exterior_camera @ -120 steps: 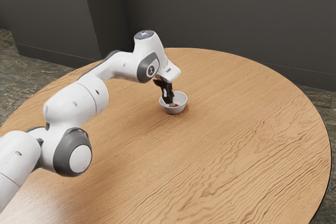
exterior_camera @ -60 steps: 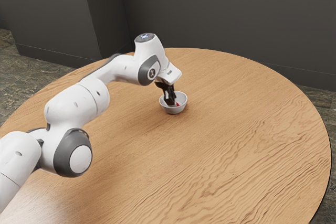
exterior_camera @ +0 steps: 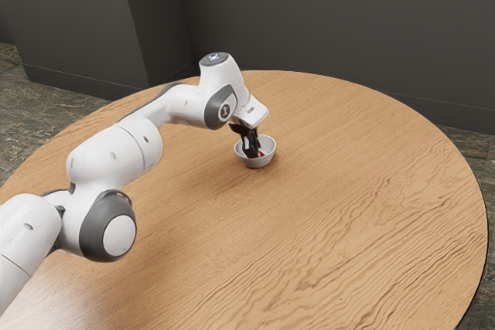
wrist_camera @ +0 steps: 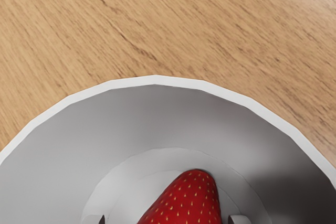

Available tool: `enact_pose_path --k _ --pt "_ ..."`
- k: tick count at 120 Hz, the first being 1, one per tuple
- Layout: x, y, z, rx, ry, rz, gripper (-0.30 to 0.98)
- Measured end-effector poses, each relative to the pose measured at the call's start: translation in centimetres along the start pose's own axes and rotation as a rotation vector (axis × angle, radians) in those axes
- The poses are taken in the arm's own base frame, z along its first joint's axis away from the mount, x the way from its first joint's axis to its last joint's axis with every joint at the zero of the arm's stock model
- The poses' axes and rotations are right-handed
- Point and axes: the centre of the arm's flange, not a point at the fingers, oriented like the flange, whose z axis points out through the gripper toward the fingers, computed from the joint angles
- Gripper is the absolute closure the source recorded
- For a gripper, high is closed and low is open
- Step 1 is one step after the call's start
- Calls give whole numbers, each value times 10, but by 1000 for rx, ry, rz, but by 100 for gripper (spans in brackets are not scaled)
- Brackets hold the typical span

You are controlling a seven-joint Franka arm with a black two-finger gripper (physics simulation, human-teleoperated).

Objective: Take strawberry from the bowl

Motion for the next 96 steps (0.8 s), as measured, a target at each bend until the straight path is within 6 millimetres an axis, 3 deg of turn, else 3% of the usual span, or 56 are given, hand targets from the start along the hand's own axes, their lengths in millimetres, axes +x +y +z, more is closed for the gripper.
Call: enact_pose_path --k 44,96 --pt "0 0 5 14 4 -3 50" --pt "8 2 -7 7 0 2 66"
